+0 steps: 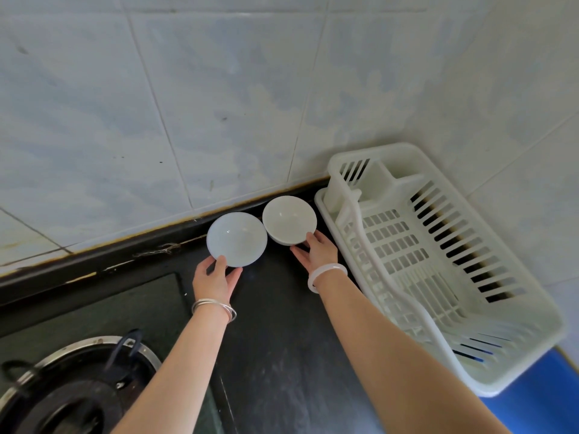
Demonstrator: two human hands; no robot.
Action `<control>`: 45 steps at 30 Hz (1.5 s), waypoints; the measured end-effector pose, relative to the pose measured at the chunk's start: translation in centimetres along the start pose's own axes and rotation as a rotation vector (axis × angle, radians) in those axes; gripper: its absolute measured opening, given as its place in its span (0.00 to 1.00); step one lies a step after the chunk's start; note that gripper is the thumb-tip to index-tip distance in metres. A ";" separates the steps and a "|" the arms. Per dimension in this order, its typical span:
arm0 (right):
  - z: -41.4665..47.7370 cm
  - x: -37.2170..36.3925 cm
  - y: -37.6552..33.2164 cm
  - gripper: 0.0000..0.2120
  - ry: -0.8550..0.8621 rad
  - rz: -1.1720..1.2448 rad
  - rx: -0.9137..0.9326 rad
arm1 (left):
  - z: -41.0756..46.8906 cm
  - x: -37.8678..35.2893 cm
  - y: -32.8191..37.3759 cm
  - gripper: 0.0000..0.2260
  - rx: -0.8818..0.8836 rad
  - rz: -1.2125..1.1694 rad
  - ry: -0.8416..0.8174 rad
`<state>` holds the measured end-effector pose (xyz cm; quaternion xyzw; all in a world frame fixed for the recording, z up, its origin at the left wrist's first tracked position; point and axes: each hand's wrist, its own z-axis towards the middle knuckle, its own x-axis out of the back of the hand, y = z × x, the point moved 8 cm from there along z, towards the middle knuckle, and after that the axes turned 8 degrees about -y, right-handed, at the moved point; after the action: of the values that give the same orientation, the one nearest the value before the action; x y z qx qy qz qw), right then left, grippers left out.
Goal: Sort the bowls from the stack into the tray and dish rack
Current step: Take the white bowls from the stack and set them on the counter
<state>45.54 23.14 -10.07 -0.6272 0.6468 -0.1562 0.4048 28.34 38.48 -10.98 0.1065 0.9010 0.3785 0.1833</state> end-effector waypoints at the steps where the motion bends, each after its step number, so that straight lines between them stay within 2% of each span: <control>1: -0.2 0.0 0.1 0.19 -0.015 0.000 -0.020 | -0.1 0.0 0.0 0.12 -0.003 0.003 -0.001; 7: -2.1 -0.2 -0.2 0.24 -0.122 -0.152 -0.097 | -1.5 -0.6 0.3 0.16 -0.073 0.042 -0.040; 12: -6.7 1.5 -1.7 0.22 -0.155 -0.392 -0.004 | -4.4 -0.4 -0.8 0.21 -0.062 0.183 -0.138; 17: -15.5 6.6 -2.2 0.14 -0.159 -0.534 0.127 | -10.5 -1.0 -4.8 0.16 0.005 0.380 -0.385; 21: -23.9 14.2 -1.9 0.11 -0.032 -0.624 0.219 | -17.1 -2.2 -8.5 0.13 -0.016 0.617 -0.592; 26: -33.3 25.4 0.2 0.09 0.277 -0.867 0.280 | -25.4 -3.3 -14.7 0.13 -0.106 1.021 -0.853; 31: -39.4 33.5 4.8 0.11 0.515 -1.040 0.177 | -31.9 -3.7 -20.0 0.15 -0.208 1.299 -1.014; 34: -40.8 35.3 7.0 0.14 0.523 -1.001 0.102 | -34.1 -3.5 -22.0 0.16 -0.267 1.395 -1.036; 41: -41.3 35.0 7.0 0.03 0.643 -1.145 0.030 | -35.0 -3.1 -23.0 0.17 -0.403 1.509 -0.943; 45: -41.5 34.1 6.2 0.08 0.637 -1.266 0.050 | -34.6 -2.8 -23.2 0.17 -0.399 1.517 -0.933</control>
<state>15.34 -20.55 0.21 -0.7970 0.2411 -0.5522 0.0419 15.49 -0.70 -4.62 0.7791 0.3415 0.4647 0.2459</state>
